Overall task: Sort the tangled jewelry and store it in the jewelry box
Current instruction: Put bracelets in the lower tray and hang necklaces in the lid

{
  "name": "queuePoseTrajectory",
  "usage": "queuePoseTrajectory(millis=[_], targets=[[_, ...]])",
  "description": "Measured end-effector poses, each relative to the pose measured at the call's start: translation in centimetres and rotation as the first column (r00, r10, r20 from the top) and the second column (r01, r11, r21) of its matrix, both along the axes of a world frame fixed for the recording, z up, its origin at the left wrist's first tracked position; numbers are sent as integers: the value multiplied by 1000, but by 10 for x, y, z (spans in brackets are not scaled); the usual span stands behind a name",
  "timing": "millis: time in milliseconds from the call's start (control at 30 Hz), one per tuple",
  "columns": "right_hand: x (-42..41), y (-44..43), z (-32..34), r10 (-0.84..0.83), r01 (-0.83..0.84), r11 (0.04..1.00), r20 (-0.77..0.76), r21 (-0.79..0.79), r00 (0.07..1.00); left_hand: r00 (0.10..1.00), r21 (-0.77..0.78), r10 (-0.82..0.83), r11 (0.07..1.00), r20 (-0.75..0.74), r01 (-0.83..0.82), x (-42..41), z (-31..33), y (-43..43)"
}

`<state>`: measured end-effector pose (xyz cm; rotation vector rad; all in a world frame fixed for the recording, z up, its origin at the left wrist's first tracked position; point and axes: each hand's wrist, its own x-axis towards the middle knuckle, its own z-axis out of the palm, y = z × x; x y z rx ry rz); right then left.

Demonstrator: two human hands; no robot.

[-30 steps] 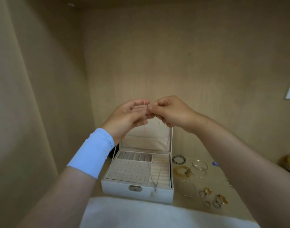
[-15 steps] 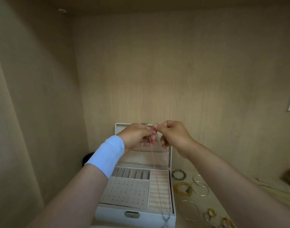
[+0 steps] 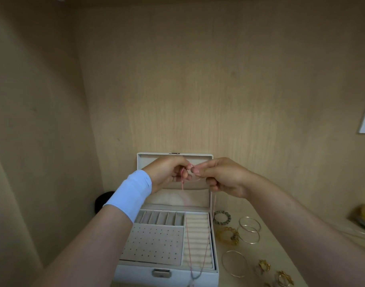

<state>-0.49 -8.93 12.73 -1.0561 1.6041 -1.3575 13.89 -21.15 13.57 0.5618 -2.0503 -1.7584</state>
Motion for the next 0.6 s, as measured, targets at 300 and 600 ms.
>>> queuePoseTrajectory(millis=[300,600], targets=[[-5,-10,-42,-455,461,877,71,-134,888,980,-81,199,976,-24,-200,-16,-44,-8],[-15,-43,-46,-734,690,669,-394,-276,553,892,-59,450,890,-39,-451,-57,-47,-4]])
